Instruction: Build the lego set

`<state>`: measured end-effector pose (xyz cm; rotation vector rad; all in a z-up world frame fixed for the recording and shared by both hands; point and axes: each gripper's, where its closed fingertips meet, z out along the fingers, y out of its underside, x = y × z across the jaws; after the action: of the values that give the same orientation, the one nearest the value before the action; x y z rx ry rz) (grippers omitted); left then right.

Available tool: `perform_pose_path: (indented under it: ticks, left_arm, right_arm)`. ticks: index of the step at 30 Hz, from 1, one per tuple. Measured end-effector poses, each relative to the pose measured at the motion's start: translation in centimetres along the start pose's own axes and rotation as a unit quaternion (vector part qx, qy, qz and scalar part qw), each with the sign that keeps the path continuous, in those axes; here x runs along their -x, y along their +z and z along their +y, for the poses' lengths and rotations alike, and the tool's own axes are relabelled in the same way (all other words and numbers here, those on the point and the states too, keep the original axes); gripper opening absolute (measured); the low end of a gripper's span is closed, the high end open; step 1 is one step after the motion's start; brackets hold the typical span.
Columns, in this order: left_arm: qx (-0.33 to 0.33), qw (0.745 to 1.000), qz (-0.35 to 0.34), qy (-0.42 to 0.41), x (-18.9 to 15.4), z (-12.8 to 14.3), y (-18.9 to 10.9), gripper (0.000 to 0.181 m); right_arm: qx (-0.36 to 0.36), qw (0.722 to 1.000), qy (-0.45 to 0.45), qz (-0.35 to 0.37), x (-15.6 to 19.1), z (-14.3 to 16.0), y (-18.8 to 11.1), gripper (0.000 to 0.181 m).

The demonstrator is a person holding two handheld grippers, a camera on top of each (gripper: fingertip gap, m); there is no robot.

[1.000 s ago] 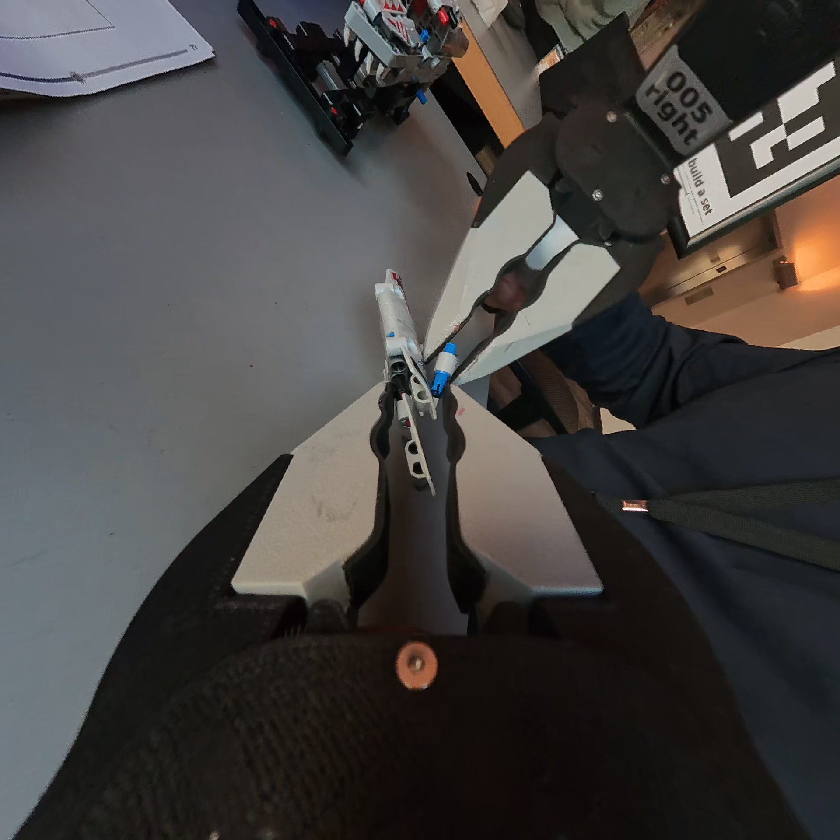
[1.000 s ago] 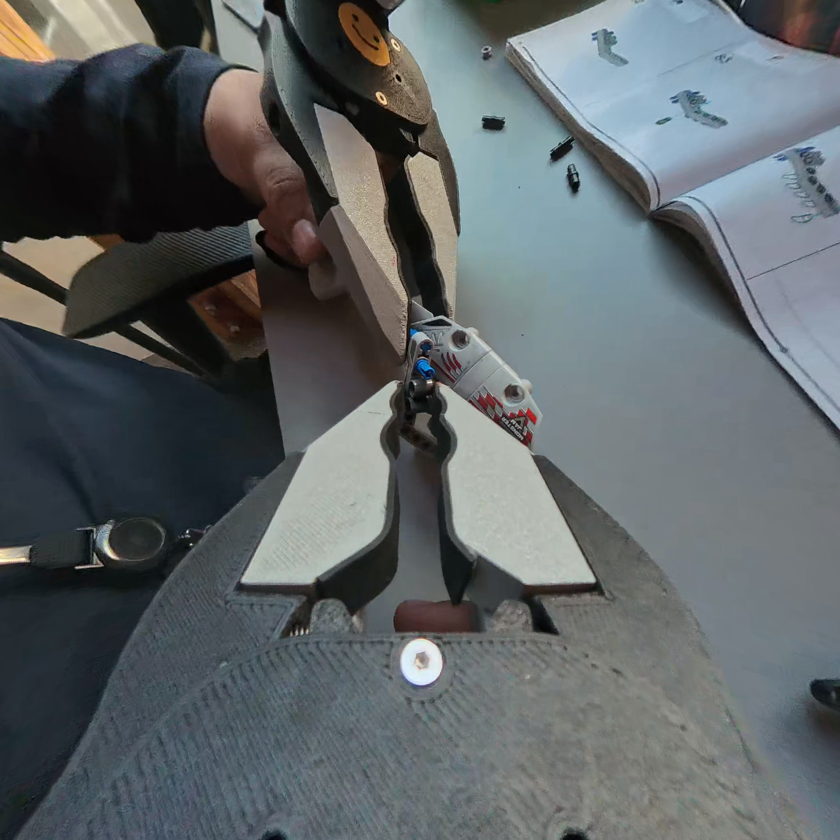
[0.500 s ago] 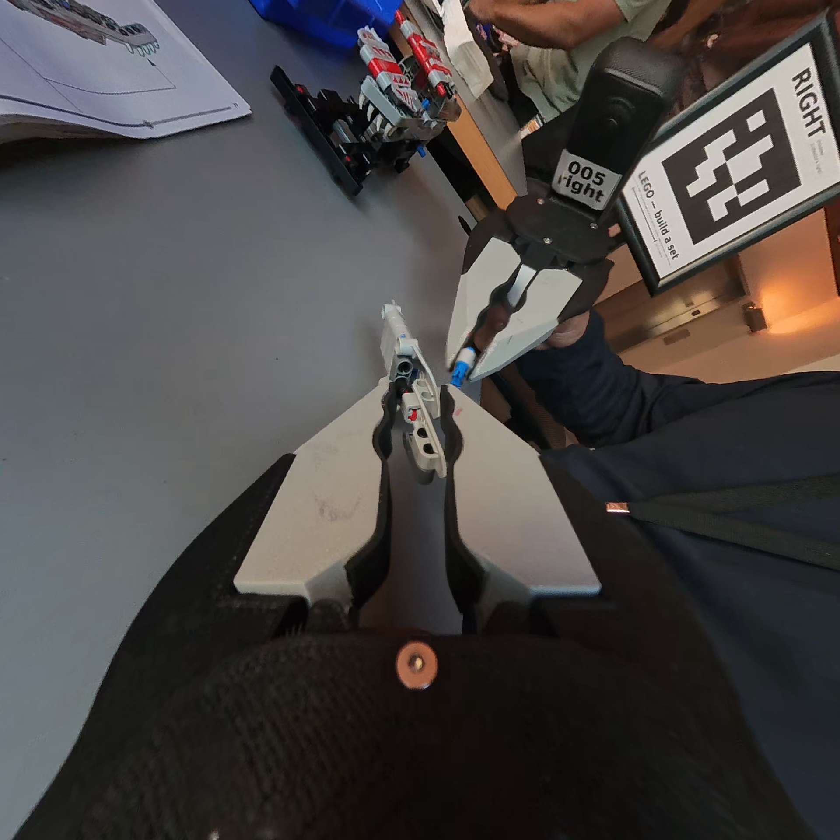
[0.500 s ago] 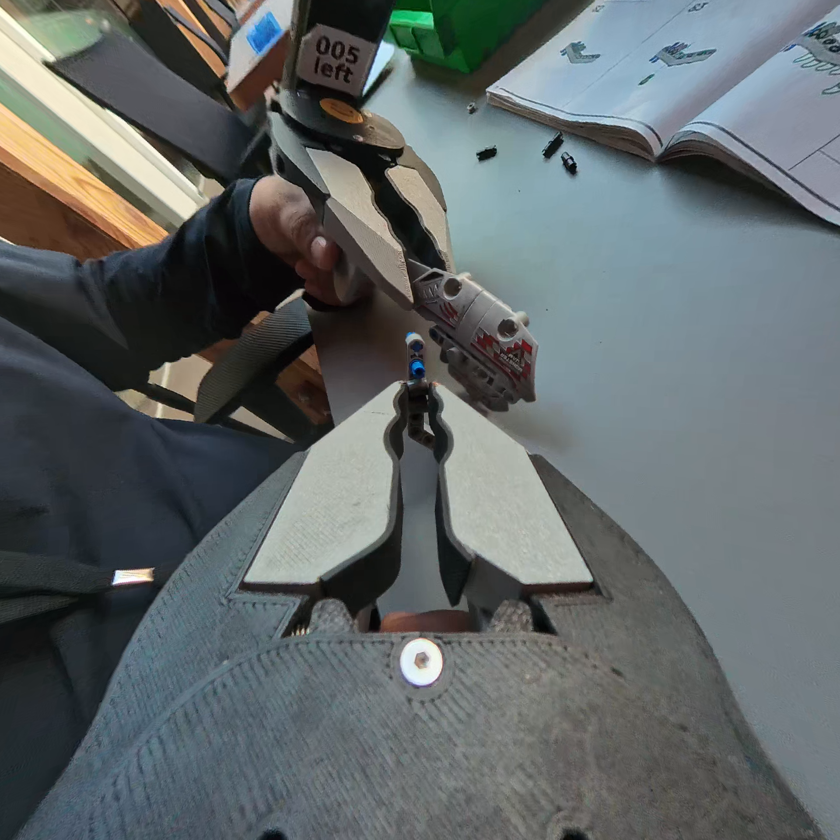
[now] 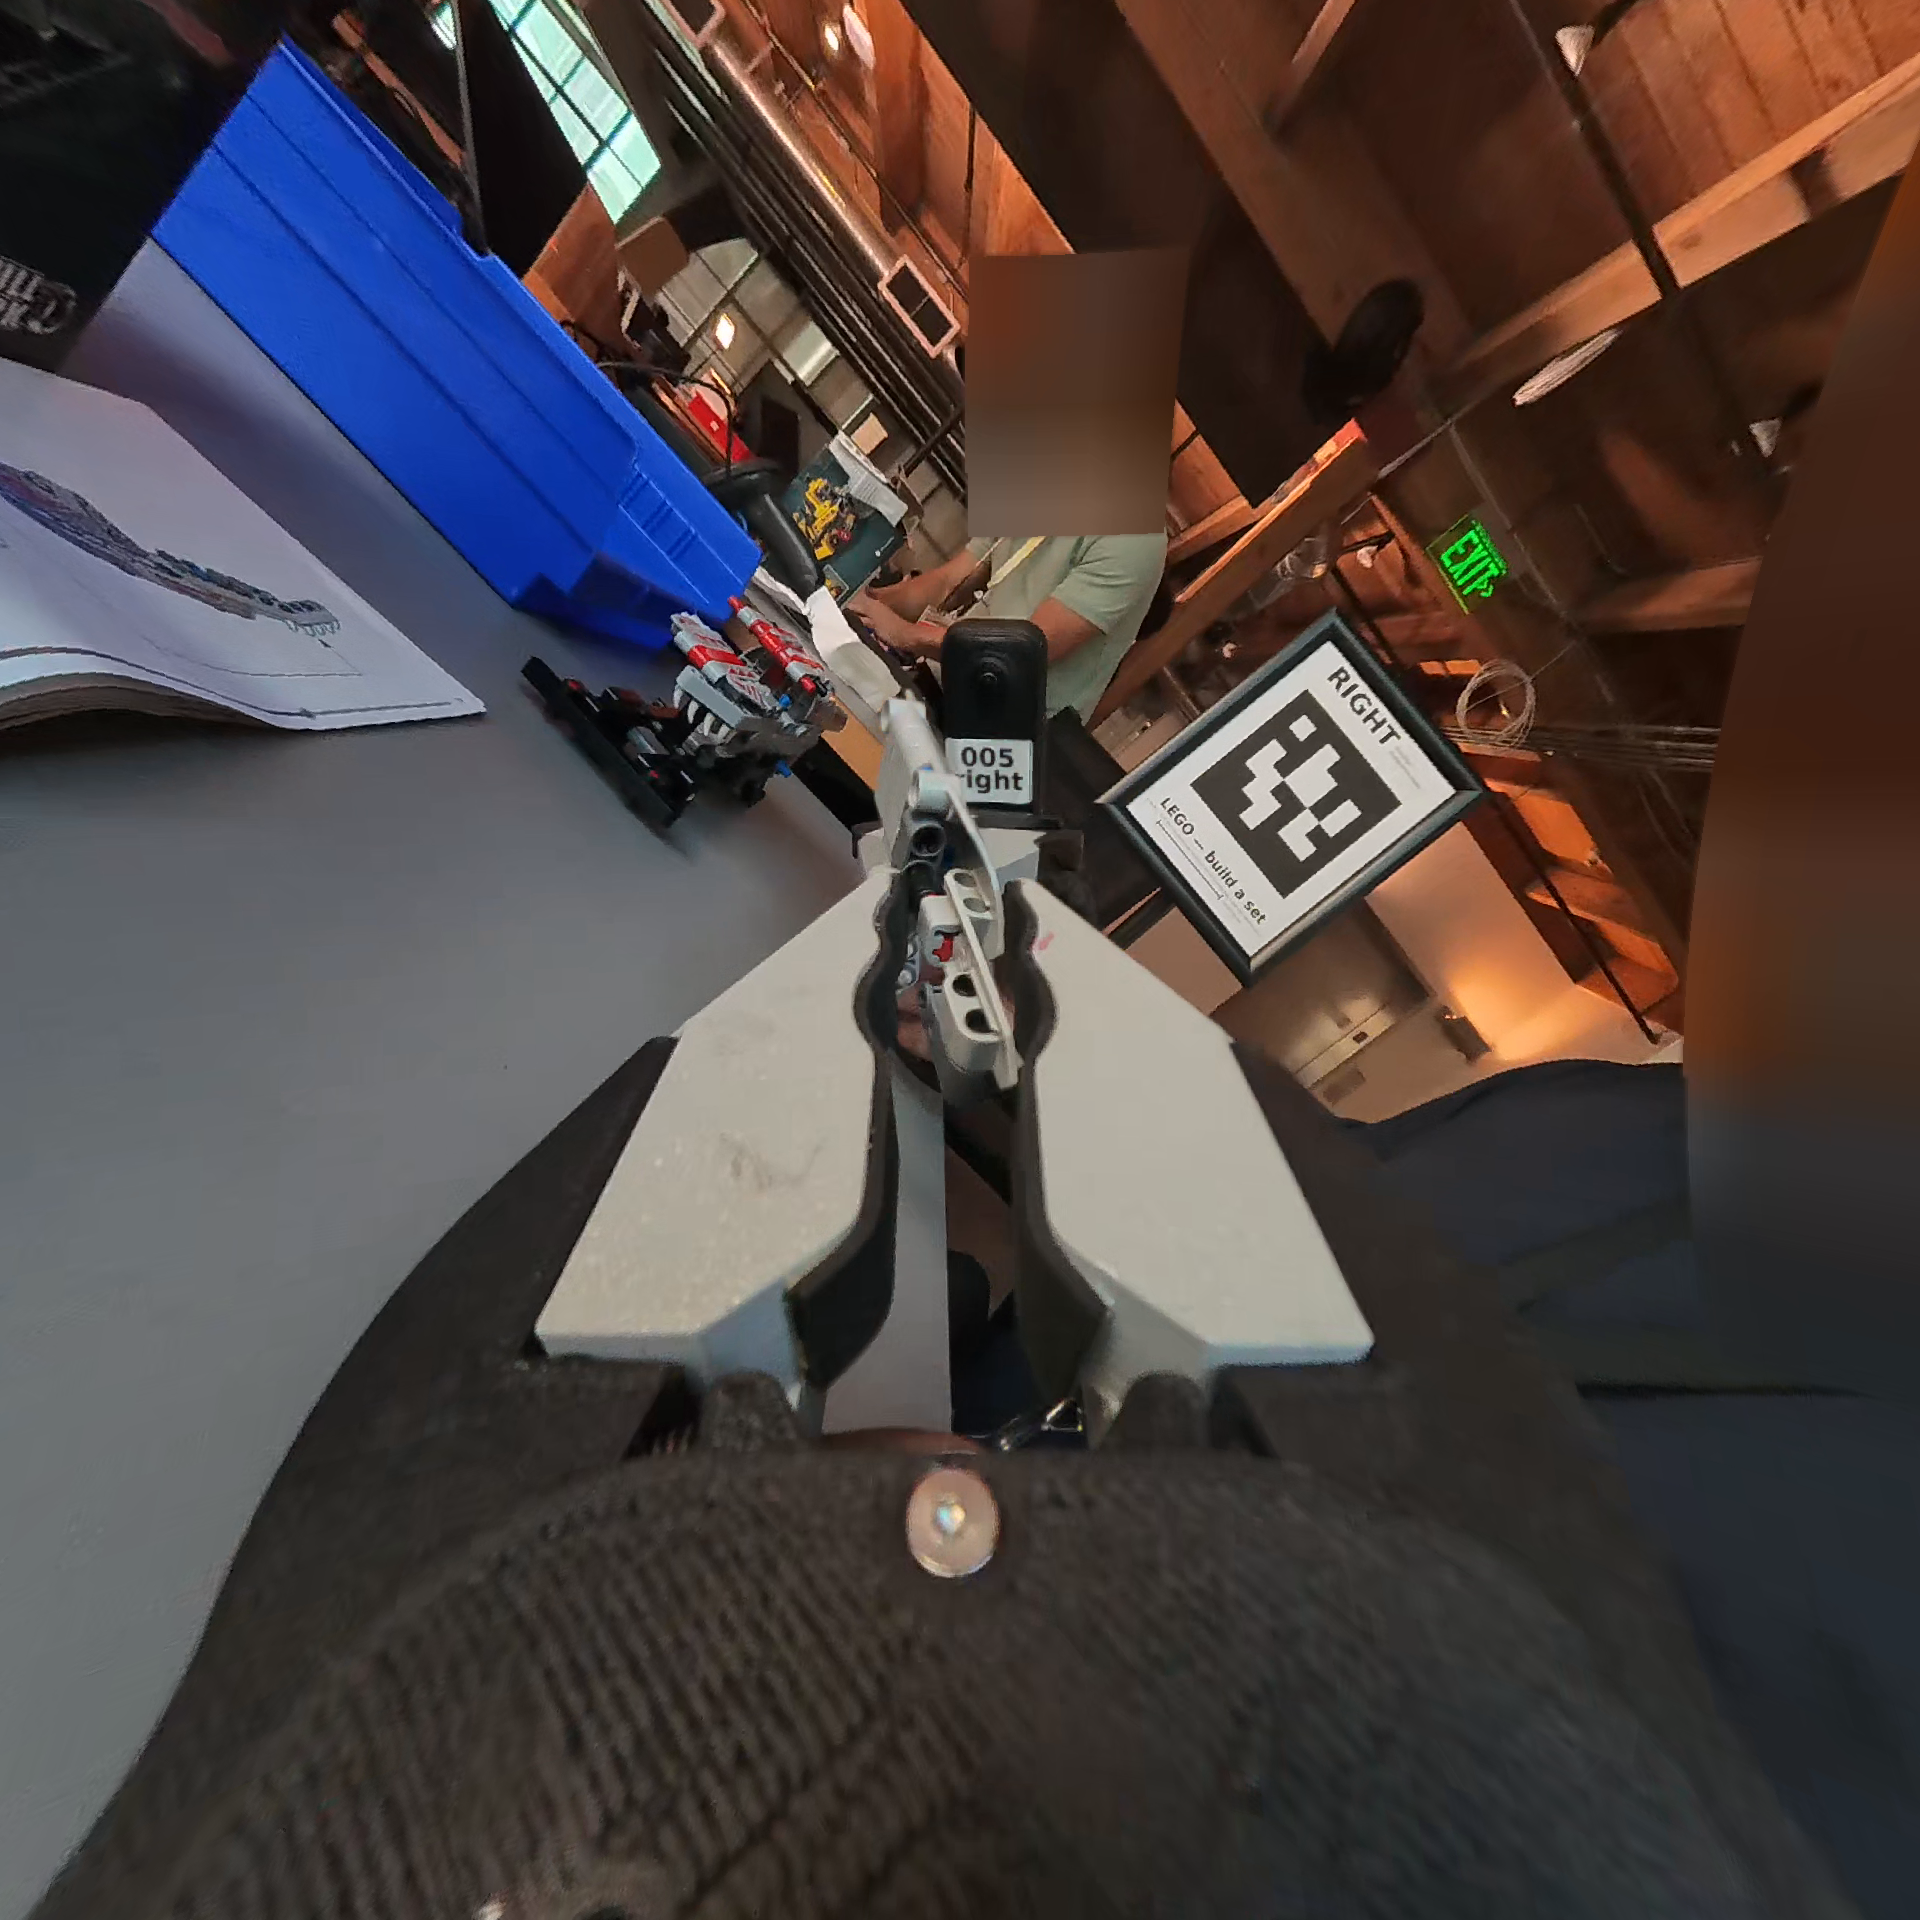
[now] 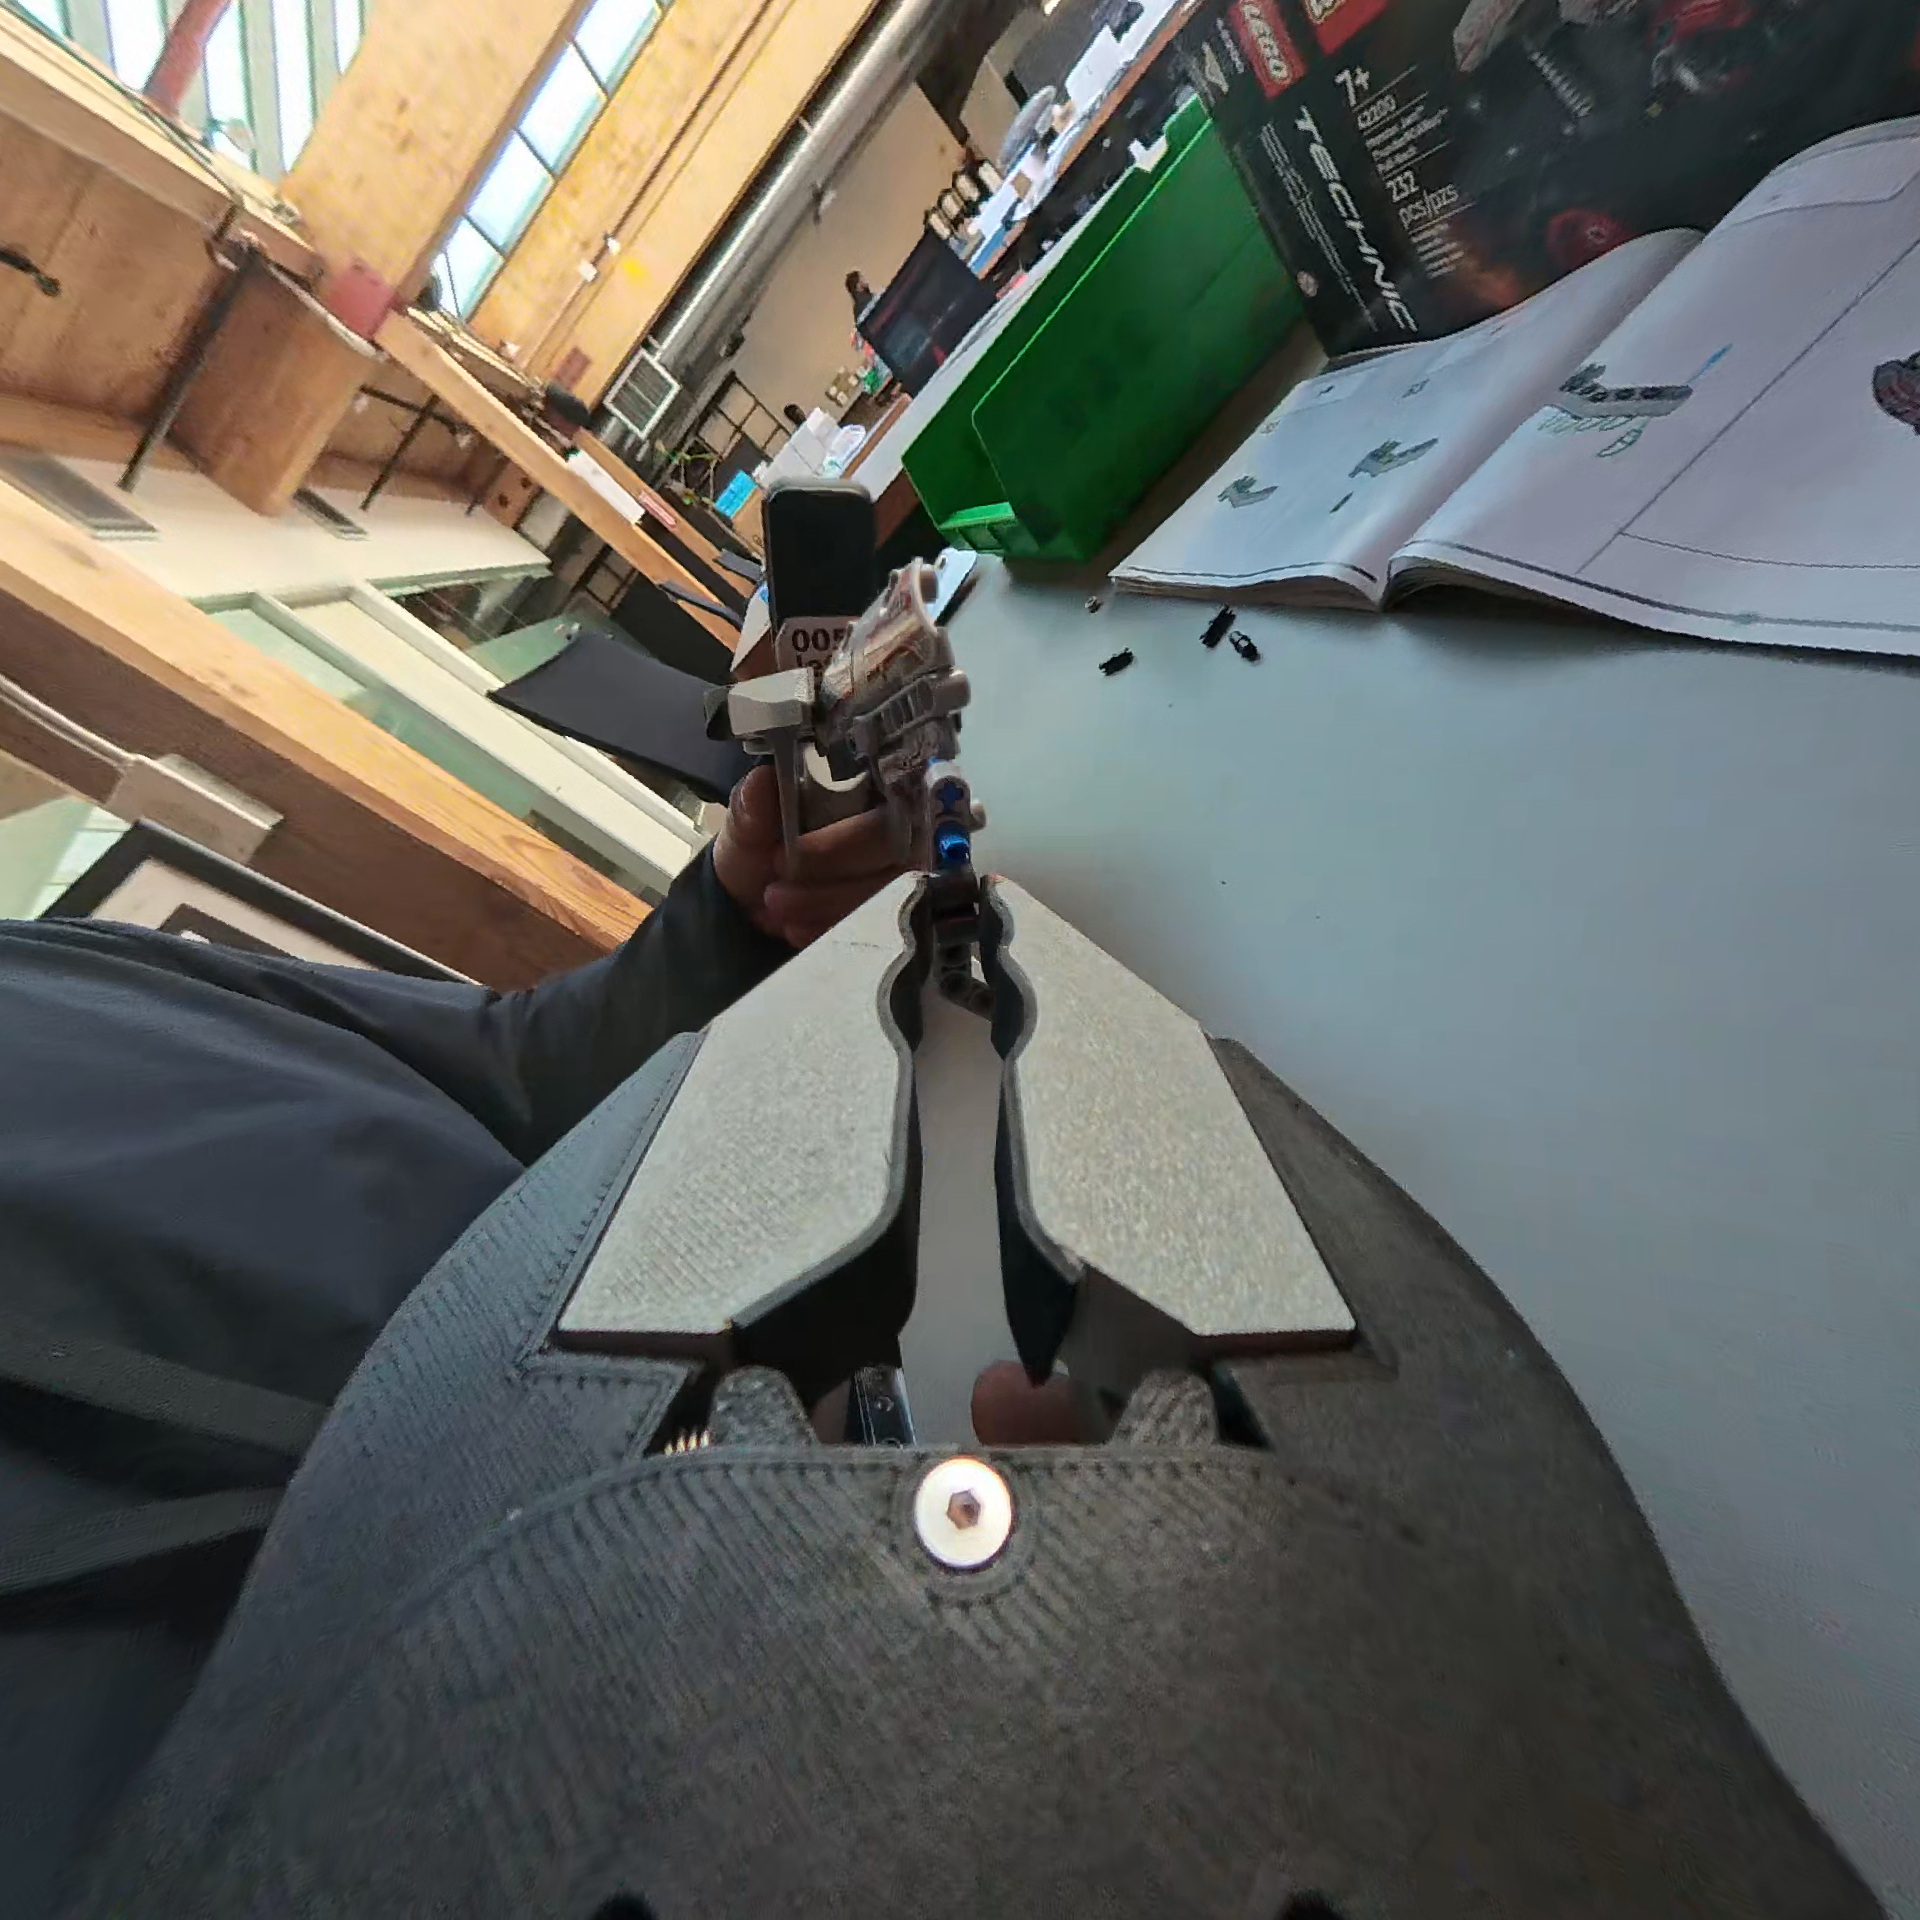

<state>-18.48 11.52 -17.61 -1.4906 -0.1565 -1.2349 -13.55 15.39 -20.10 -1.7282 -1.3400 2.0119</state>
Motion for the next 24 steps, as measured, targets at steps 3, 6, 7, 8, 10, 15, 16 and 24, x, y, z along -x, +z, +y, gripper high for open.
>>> perform_pose_path:
  ticks: [3,6,7,8,10,15,16,24]
  left_arm:
    - [0.001,1.000,0.009,-0.012,-0.2,0.2,0.0,0.014]
    - [0.010,1.000,0.016,-0.019,-0.4,0.5,0.2,0.014]
    - [0.013,1.000,0.018,-0.022,-0.5,0.7,0.3,0.014]
    - [0.019,0.999,0.018,-0.024,-0.5,0.9,0.4,0.014]
    - [0.029,0.999,0.011,-0.023,-0.3,1.3,0.6,0.014]
    - [0.026,0.999,0.010,-0.021,-0.3,1.3,1.0,0.013]
    - [0.021,1.000,0.009,-0.018,-0.4,1.2,0.9,0.013]
    - [0.025,0.999,-0.002,-0.020,-0.1,1.4,0.9,0.013]
  right_arm:
    - [-0.010,1.000,0.009,-0.026,0.3,-0.1,0.3,0.005]
    - [-0.044,0.997,0.015,-0.066,0.9,-1.0,0.1,0.005]
    - [-0.051,0.995,0.021,-0.078,1.0,-1.1,0.0,0.006]
    - [-0.055,0.994,0.026,-0.089,1.2,-1.1,0.0,0.006]
    - [-0.055,0.990,0.029,-0.124,2.0,-1.0,-0.2,0.005]
    - [-0.063,0.990,0.031,-0.125,2.0,-1.3,-0.4,0.005]
    - [-0.062,0.990,0.034,-0.126,2.0,-1.3,-0.4,0.005]
    - [-0.047,0.992,-0.002,-0.115,2.1,-0.8,0.0,0.005]
